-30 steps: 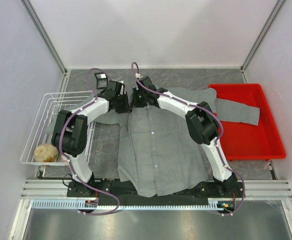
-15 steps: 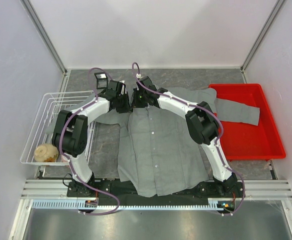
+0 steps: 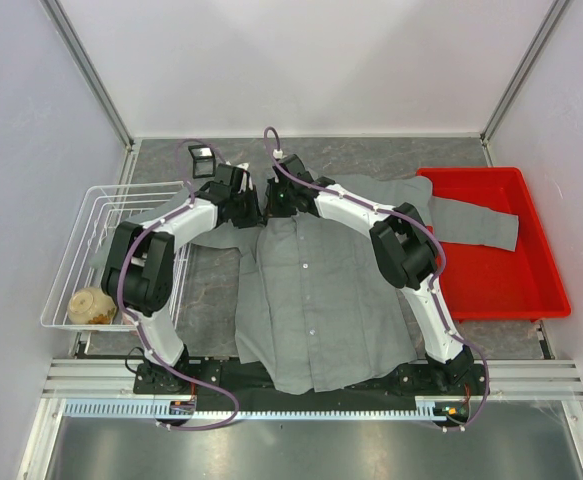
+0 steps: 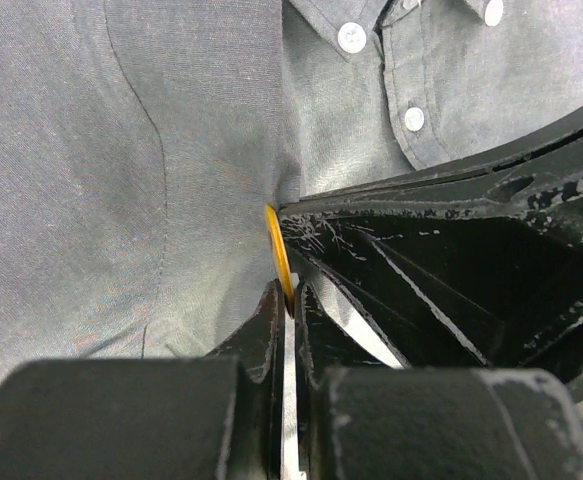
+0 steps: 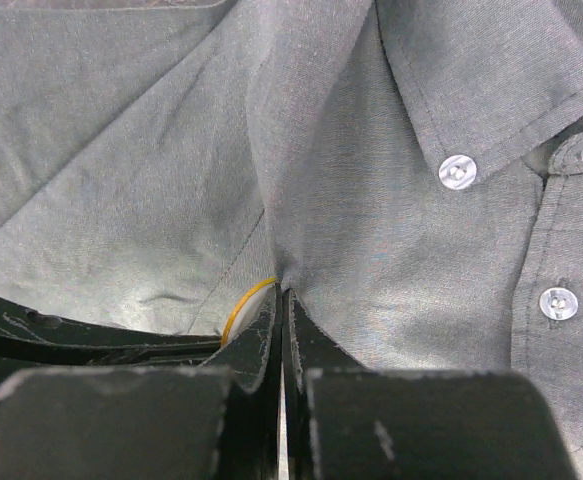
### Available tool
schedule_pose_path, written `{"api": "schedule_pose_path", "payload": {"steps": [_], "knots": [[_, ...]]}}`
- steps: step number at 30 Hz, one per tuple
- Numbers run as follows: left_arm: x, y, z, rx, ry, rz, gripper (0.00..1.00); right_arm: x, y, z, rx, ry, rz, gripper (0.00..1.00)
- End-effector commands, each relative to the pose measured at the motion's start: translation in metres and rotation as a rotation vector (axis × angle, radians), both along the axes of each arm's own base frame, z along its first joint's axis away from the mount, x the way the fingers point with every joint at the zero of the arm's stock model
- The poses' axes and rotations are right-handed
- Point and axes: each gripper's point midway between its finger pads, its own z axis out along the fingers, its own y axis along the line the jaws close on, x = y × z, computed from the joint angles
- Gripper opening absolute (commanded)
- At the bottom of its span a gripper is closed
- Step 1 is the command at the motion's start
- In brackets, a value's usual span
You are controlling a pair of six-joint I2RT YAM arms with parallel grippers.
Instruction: Pin the brooch onto the clothing
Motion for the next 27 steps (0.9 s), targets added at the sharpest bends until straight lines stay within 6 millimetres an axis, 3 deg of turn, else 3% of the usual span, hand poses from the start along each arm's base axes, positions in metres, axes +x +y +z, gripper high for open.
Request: {"api": "schedule_pose_path", "payload": {"steps": [1,23,27], "knots": [[0.005,-0.036,0.060,-0.189,-0.151,-0.082,0.02,-0.004,0.013,0.026,0.057,-0.036,0.017,0.00],[-0.006,-0.045,0.067,-0.269,-0.179,-0.129,0.02,-0.008,0.016,0.032,0.071,-0.041,0.035,0.00],[-0.007,-0.037,0.062,-0.261,-0.168,-0.114,0.02,-0.004,0.013,0.041,0.088,-0.048,0.041,0.12]]}}
